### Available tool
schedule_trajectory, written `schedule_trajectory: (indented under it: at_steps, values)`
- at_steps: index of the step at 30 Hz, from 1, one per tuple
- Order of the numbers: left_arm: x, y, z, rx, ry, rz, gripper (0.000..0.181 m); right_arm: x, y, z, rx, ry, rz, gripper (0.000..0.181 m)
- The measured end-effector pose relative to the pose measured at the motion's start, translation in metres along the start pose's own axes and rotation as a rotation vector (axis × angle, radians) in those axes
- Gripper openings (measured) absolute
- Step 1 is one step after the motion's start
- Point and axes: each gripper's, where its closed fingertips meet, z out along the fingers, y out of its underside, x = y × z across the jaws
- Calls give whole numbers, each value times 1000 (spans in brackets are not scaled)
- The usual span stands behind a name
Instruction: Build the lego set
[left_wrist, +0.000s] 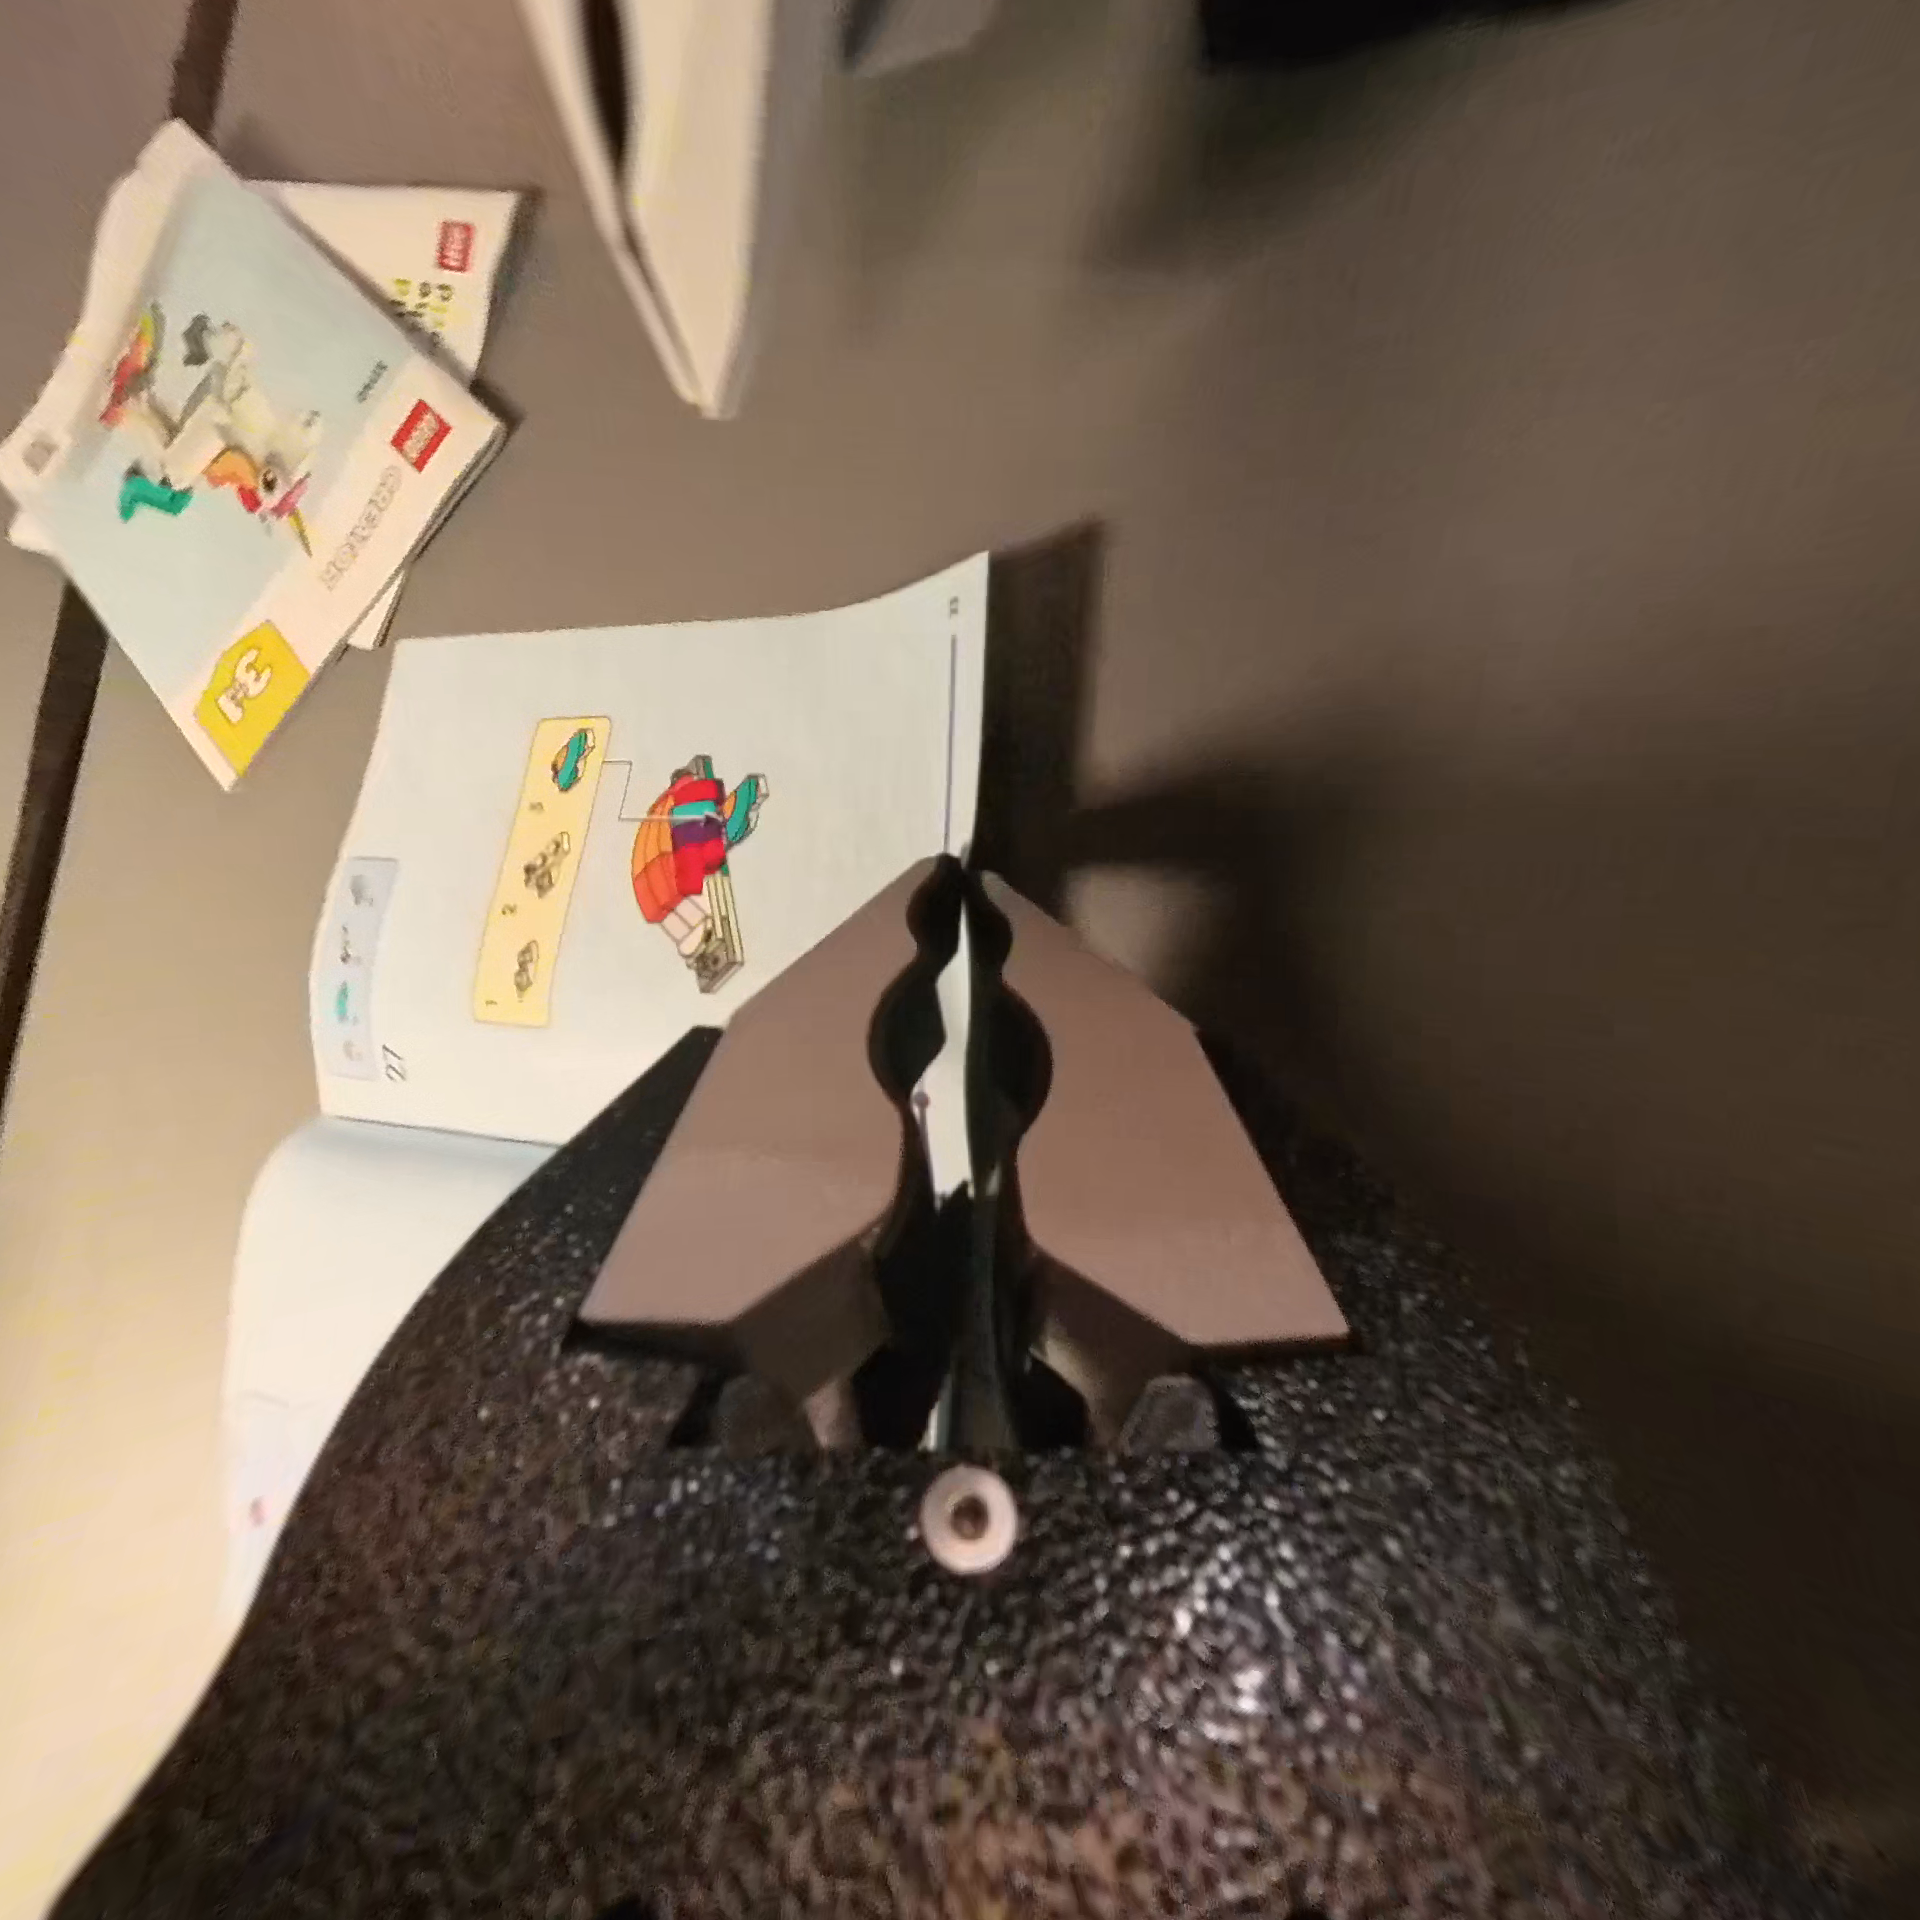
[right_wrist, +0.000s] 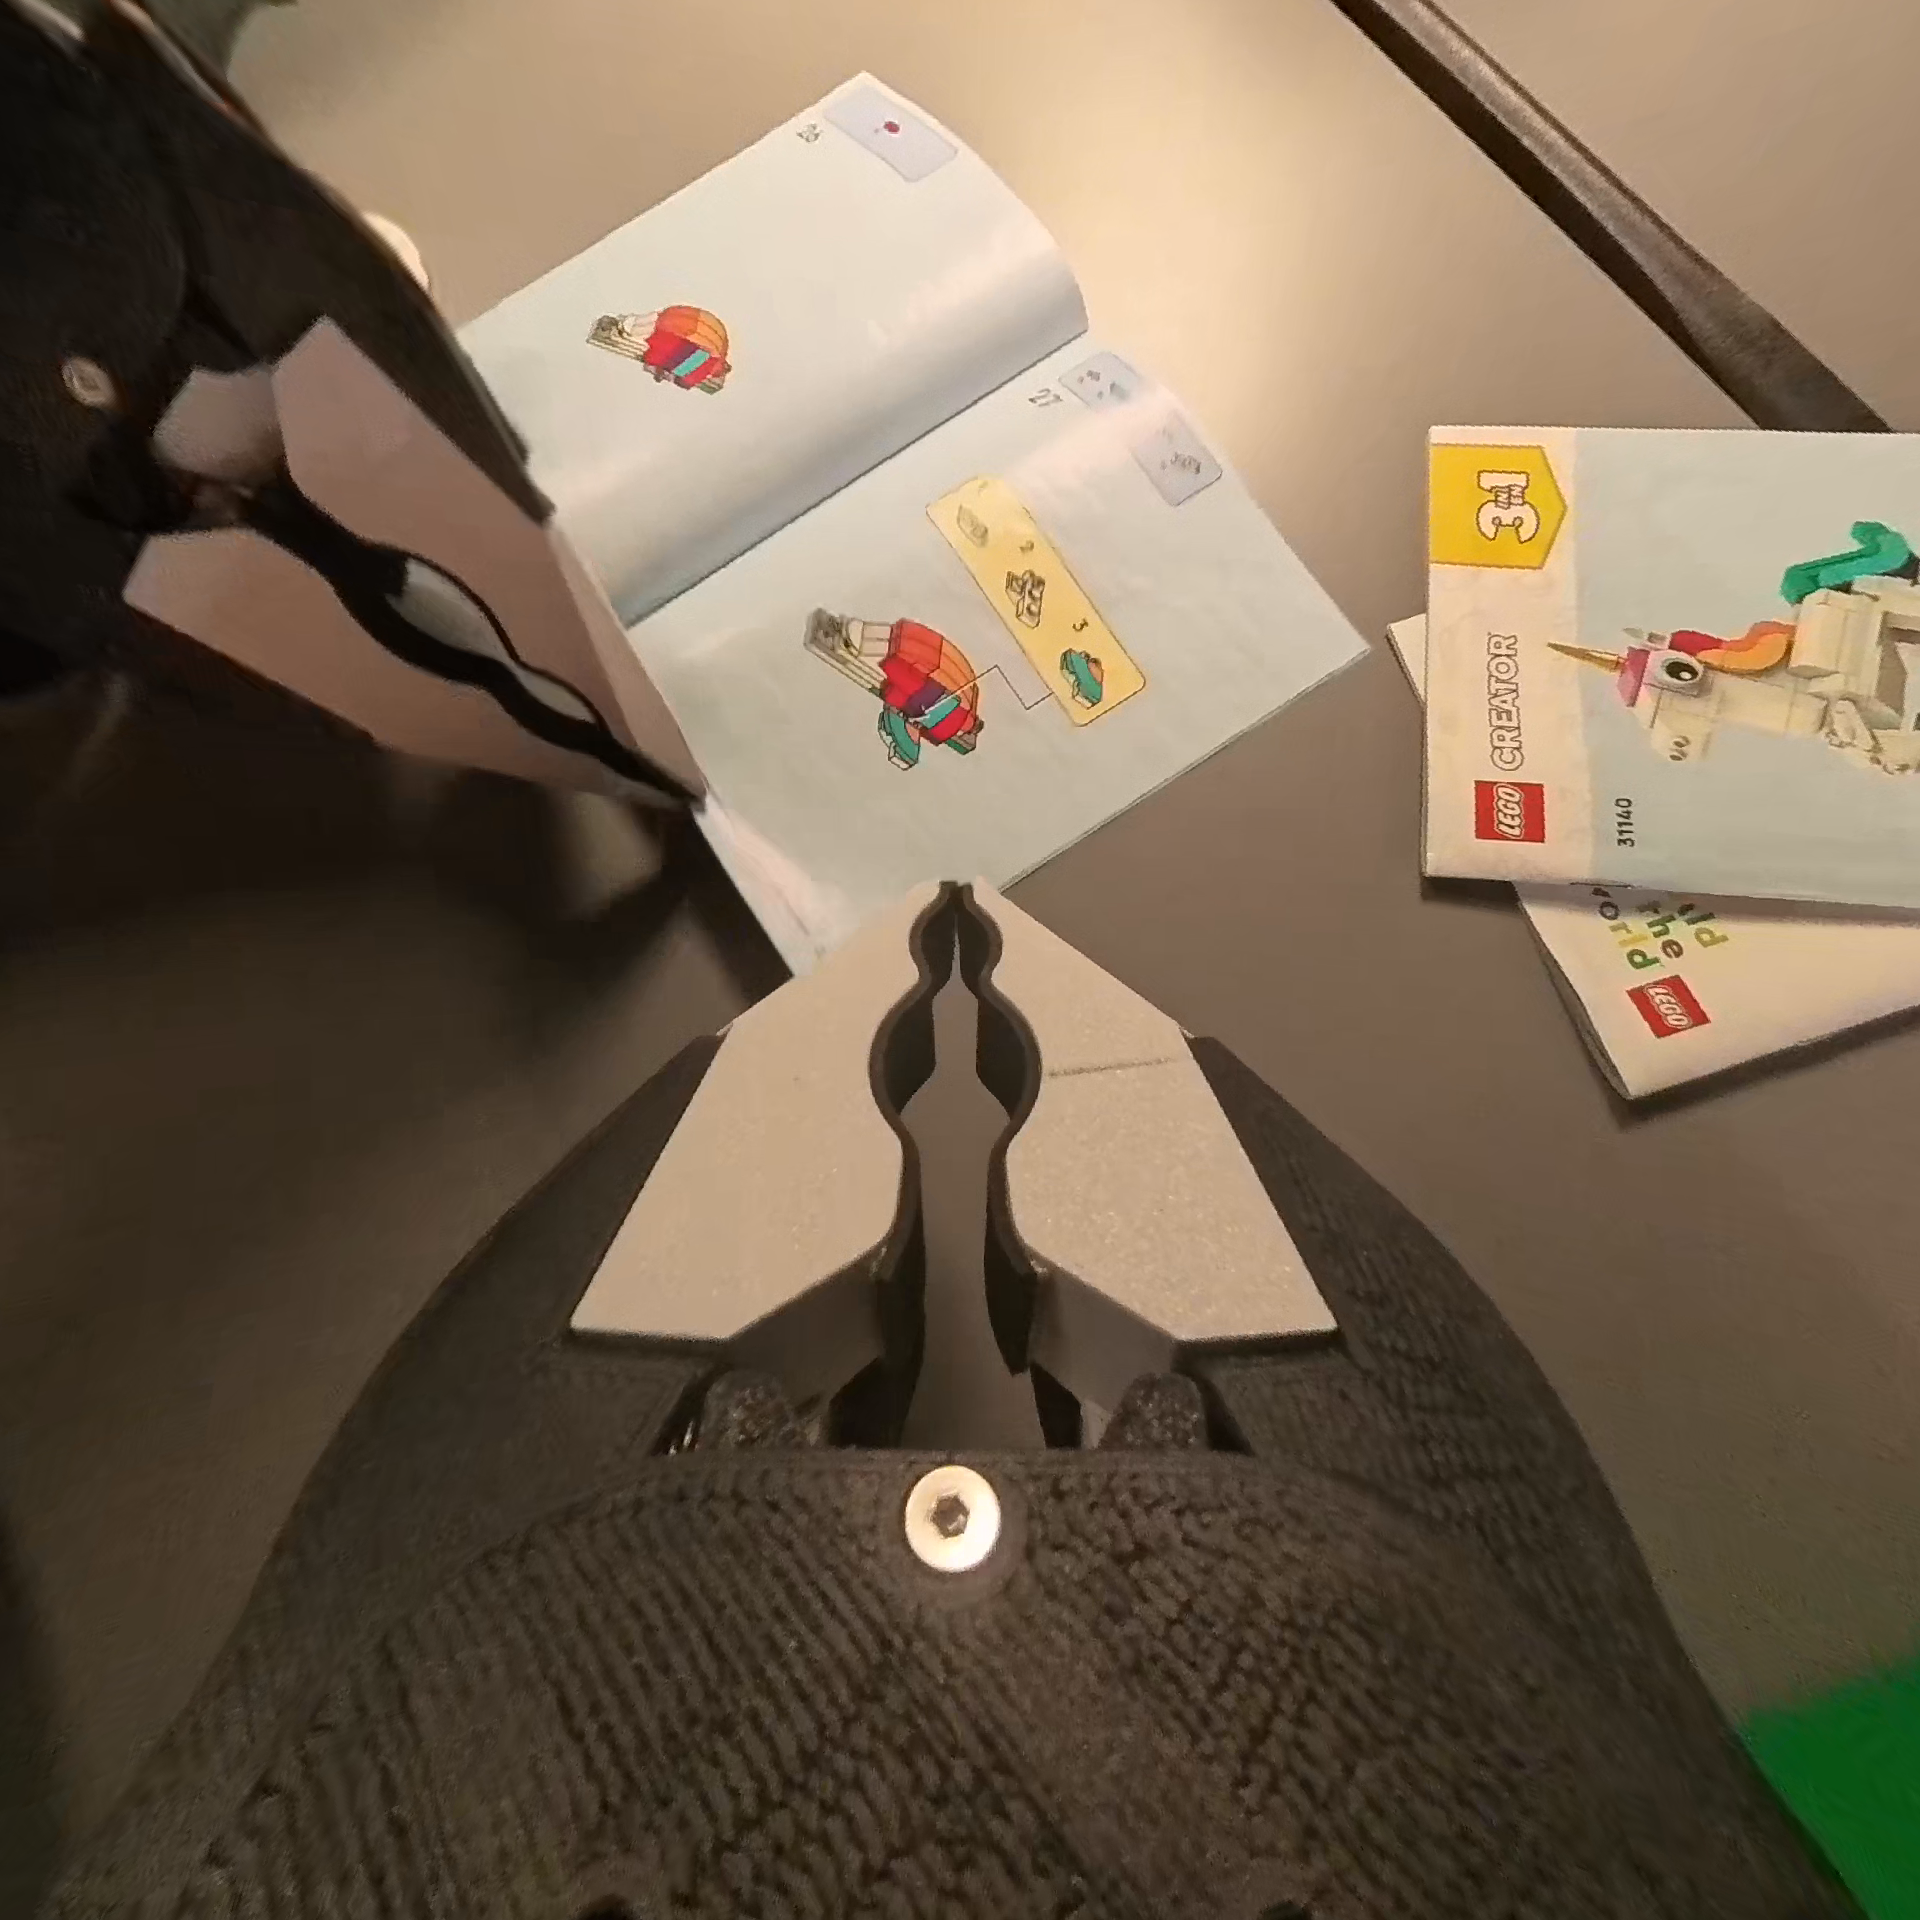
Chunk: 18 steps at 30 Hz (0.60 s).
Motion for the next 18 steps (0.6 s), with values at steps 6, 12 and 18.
schedule_trajectory:
  at_steps: [6, 12, 18]
  values:
    - [-12, -11, -16, 228, 72, -295, 0, 1, -2, 8, 38, -41, 96, 0]
    - [-30, -14, -40, 430, 68, -474, 0, 9, -42, 5, 369, -316, 614, 25]
    - [-40, -13, -57, 524, 4, -498, 0, 0, -57, -3, 499, -680, 889, 36]
